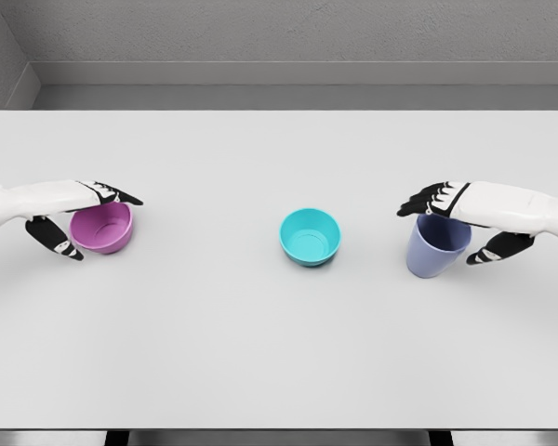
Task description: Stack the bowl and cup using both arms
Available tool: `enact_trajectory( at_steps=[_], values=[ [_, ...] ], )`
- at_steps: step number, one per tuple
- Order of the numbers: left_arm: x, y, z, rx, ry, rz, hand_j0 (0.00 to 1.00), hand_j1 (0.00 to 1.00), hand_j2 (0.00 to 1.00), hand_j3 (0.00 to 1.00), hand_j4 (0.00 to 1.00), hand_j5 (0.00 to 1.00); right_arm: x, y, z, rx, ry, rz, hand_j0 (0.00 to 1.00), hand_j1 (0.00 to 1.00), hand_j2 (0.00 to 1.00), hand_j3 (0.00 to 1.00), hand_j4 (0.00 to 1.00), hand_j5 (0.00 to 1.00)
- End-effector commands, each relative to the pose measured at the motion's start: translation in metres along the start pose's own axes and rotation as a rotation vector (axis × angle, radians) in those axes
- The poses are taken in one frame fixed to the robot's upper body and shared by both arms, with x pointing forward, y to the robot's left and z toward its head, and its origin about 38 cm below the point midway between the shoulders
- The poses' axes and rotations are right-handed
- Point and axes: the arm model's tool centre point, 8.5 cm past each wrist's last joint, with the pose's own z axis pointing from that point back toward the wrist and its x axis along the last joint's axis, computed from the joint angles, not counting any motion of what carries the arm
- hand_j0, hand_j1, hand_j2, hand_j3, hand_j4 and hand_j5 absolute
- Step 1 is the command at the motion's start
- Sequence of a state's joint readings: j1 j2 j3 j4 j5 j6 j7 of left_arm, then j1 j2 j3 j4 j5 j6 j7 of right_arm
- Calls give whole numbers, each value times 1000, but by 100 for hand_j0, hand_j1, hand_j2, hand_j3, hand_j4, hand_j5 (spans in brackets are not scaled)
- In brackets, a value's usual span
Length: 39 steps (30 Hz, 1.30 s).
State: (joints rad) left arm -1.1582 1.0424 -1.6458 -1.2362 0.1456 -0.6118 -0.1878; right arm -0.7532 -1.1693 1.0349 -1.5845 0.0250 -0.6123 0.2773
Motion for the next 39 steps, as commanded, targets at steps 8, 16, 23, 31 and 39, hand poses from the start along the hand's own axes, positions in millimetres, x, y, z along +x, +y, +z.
enact_trajectory(
  at_steps=[8, 16, 23, 31, 39],
  values=[
    [-4, 2, 2, 9, 14, 4, 100, 100, 100, 100, 100, 100, 0, 1, -13, -6, -21, -14, 100, 100, 100, 100, 100, 100],
    [-7, 3, 2, 12, 21, 4, 100, 100, 100, 100, 100, 100, -7, 8, -11, 21, 1, -25, 100, 100, 100, 100, 100, 100],
    [-7, 4, -2, 11, 20, 3, 100, 100, 100, 100, 100, 100, -8, 10, -15, 21, -3, -31, 100, 100, 100, 100, 100, 100],
    [-6, 3, -6, 6, 16, 4, 100, 100, 100, 100, 100, 100, -6, 11, -20, 26, -15, -35, 100, 100, 100, 100, 100, 100],
    [-6, 3, -6, 5, 16, 4, 100, 100, 100, 100, 100, 100, -8, 16, -18, 48, -8, -40, 100, 100, 100, 100, 100, 100]
  ],
)
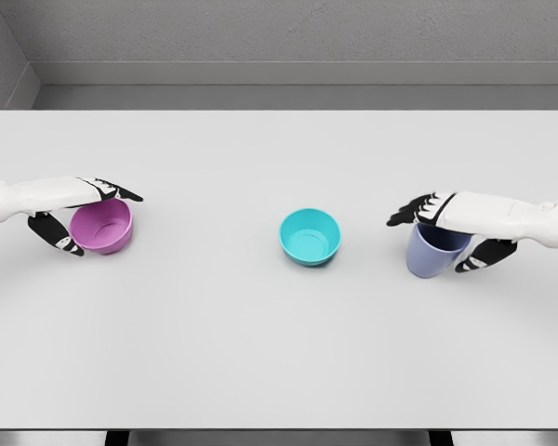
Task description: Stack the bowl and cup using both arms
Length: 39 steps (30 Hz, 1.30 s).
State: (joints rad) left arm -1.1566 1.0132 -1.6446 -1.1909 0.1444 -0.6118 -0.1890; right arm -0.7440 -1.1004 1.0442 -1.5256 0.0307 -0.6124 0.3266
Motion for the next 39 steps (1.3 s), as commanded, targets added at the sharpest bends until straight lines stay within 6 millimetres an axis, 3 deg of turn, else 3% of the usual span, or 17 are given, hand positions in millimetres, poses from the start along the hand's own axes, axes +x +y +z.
enact_trajectory(
  at_steps=[1, 6, 12, 16, 21, 39],
  values=[
    [-2, 1, 1, 6, 6, 5, 100, 100, 100, 100, 100, 100, -1, 0, 0, 4, 1, -7, 100, 100, 100, 100, 100, 100],
    [-1, 1, -4, 3, 0, 5, 100, 100, 100, 100, 100, 100, -8, 0, 5, 2, 27, -13, 100, 100, 100, 100, 100, 100],
    [0, 0, -6, -4, -3, 4, 100, 100, 100, 100, 100, 100, -11, 0, 7, 5, 38, -14, 92, 92, 92, 92, 92, 92],
    [0, 0, -6, -8, -4, 3, 94, 94, 94, 94, 94, 94, -11, 0, 6, 11, 40, -4, 87, 87, 87, 87, 87, 87],
    [-1, -2, -6, -26, -1, 3, 76, 76, 76, 76, 76, 76, -11, 0, 7, 15, 41, -1, 81, 81, 81, 81, 81, 81],
    [4, 6, -8, -11, -16, -7, 75, 75, 75, 75, 75, 75, -9, 0, 5, 20, 36, 12, 72, 72, 72, 72, 72, 72]
  ],
)
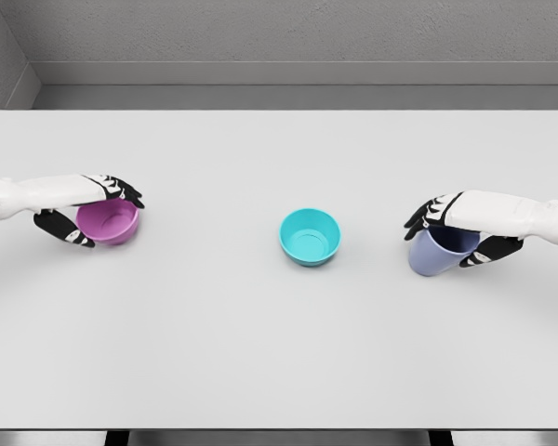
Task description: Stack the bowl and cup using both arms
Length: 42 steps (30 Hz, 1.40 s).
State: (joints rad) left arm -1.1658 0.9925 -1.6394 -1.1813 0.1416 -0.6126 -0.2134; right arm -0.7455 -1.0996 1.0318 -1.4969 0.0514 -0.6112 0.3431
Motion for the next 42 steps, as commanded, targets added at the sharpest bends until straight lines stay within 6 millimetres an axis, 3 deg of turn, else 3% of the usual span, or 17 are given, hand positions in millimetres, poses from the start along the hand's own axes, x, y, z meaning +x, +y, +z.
enact_trajectory(
  at_steps=[1, 31, 42],
  values=[
    [1, 2, -1, 7, -4, 5, 75, 75, 75, 75, 75, 75, 0, 0, 0, 2, 0, -1, 72, 72, 72, 72, 72, 72],
    [29, 32, -31, 35, -94, -45, 75, 75, 75, 75, 75, 75, 20, -38, 12, -49, -28, 96, 70, 70, 70, 70, 70, 70],
    [39, 40, -42, 40, -123, -62, 75, 75, 75, 75, 75, 75, 24, -38, 14, -45, -36, 101, 67, 67, 67, 67, 67, 67]
  ],
)
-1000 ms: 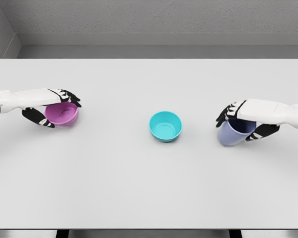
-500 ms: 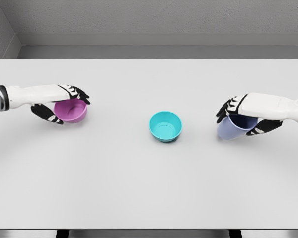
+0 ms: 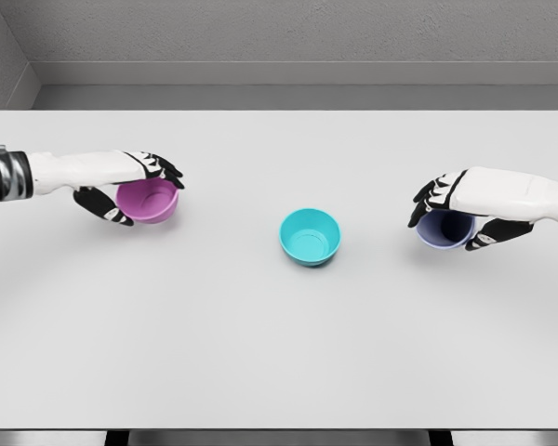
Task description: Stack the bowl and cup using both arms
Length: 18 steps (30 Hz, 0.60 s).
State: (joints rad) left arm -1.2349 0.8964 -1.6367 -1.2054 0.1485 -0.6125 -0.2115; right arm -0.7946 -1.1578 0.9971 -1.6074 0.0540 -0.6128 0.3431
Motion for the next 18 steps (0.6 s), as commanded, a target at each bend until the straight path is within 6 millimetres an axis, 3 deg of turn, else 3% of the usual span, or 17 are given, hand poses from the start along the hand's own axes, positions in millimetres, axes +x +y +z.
enact_trajectory(
  at_steps=[1, 18],
  values=[
    [3, 3, -5, 6, -11, 4, 75, 75, 75, 75, 75, 75, 0, 0, 0, -5, -1, -9, 67, 67, 67, 67, 67, 67],
    [19, 20, -27, 16, -65, -29, 75, 75, 75, 75, 75, 75, 2, -3, -9, -115, -35, -82, 67, 67, 67, 67, 67, 67]
  ],
)
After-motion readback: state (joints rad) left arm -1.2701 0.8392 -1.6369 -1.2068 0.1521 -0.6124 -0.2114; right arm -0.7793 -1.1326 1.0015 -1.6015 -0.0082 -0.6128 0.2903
